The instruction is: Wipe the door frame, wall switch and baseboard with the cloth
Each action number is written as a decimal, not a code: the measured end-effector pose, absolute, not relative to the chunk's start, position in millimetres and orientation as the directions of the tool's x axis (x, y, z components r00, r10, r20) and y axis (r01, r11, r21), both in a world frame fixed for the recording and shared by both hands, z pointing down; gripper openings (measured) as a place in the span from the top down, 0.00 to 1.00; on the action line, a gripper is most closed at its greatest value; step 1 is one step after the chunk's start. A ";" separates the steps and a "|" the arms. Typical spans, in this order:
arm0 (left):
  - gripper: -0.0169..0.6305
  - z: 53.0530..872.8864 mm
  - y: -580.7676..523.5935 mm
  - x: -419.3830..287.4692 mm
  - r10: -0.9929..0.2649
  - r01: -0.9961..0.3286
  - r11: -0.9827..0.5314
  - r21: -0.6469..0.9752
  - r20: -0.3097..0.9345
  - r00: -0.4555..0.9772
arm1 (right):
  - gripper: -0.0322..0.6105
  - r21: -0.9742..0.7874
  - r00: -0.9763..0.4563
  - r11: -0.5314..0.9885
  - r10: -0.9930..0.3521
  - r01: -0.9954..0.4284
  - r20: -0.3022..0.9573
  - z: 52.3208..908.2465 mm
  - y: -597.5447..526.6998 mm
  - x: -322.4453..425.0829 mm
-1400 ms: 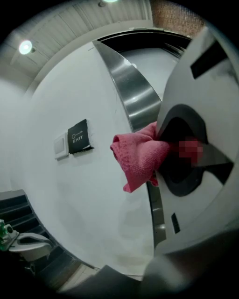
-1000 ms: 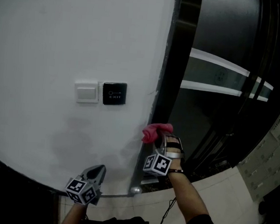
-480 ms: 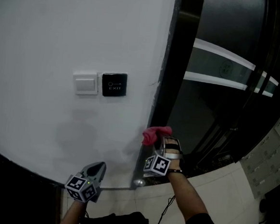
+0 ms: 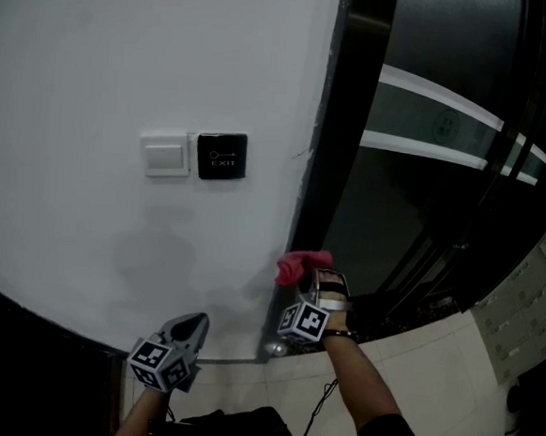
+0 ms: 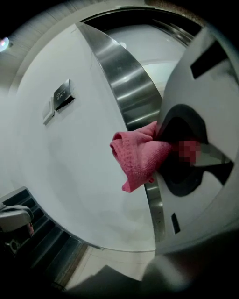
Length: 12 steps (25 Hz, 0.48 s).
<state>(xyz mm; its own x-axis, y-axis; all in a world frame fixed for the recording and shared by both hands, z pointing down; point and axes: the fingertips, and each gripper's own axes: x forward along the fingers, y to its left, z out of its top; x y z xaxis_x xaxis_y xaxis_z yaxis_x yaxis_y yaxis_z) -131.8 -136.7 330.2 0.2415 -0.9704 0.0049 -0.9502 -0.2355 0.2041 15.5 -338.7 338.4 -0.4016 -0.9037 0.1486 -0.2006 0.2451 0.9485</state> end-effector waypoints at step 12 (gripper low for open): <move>0.99 335.0 -138.4 -139.5 -0.968 -0.947 -0.242 0.212 0.018 0.251 | 0.86 0.913 -0.373 0.355 -0.889 -0.200 0.264 401.9 -339.8 13.4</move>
